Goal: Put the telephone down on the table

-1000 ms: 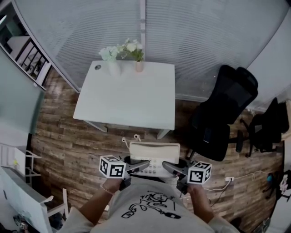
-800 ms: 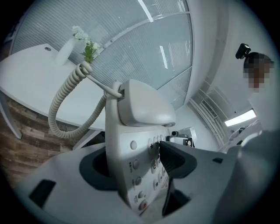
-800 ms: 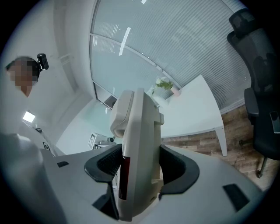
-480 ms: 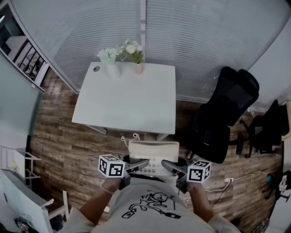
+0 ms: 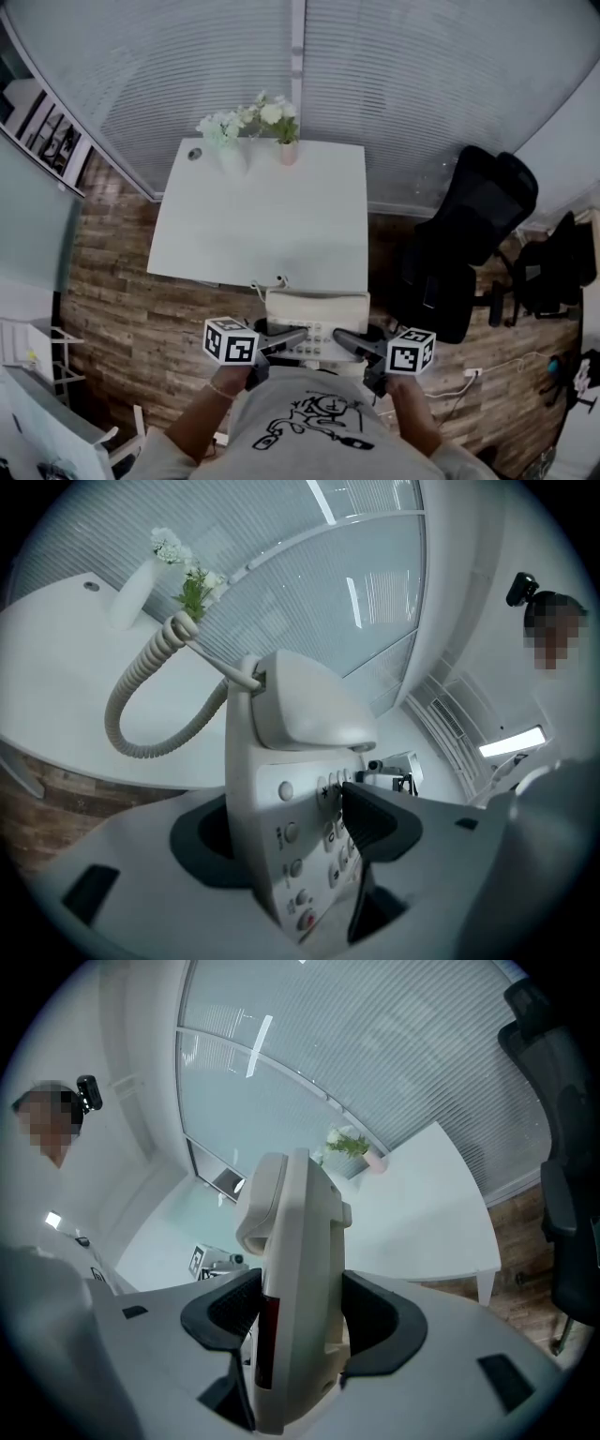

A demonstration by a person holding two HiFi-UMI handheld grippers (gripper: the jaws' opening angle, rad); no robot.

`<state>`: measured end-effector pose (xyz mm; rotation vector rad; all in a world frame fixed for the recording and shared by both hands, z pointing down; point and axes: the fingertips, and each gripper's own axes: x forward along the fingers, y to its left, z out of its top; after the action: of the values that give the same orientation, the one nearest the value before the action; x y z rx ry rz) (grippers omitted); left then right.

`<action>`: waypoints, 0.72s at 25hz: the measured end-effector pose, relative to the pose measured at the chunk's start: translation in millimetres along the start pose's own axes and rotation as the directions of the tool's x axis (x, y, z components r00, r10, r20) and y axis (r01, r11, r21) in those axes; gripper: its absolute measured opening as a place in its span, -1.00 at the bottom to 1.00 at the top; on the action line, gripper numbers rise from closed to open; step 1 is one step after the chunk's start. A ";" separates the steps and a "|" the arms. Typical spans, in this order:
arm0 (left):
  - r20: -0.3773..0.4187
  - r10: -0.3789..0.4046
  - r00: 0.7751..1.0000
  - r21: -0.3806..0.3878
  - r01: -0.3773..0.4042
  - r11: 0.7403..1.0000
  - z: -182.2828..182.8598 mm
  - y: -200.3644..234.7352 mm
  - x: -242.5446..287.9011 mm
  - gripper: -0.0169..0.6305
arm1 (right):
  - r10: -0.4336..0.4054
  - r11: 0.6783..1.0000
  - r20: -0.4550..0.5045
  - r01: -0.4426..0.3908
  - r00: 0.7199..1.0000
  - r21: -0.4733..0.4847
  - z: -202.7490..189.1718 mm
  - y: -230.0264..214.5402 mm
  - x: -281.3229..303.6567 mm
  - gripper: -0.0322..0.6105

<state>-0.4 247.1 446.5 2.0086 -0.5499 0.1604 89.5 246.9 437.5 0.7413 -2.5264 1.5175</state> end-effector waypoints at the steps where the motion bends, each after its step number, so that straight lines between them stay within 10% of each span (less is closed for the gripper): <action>1: -0.001 -0.002 1.000 -0.001 0.002 1.000 6.1 4.6 -1.1 -0.06 | -0.003 1.000 -0.001 0.003 1.000 0.000 5.0 -0.7 5.6 -0.03; 18: -0.019 -0.029 0.999 -0.012 0.029 1.000 94.8 70.3 -27.6 -0.06 | -0.031 0.999 0.004 0.031 1.000 0.008 74.2 -6.5 94.8 -0.03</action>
<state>-67.4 146.1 447.6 2.0006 -0.5083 0.1579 21.0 147.5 437.0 0.7815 -2.5017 1.5182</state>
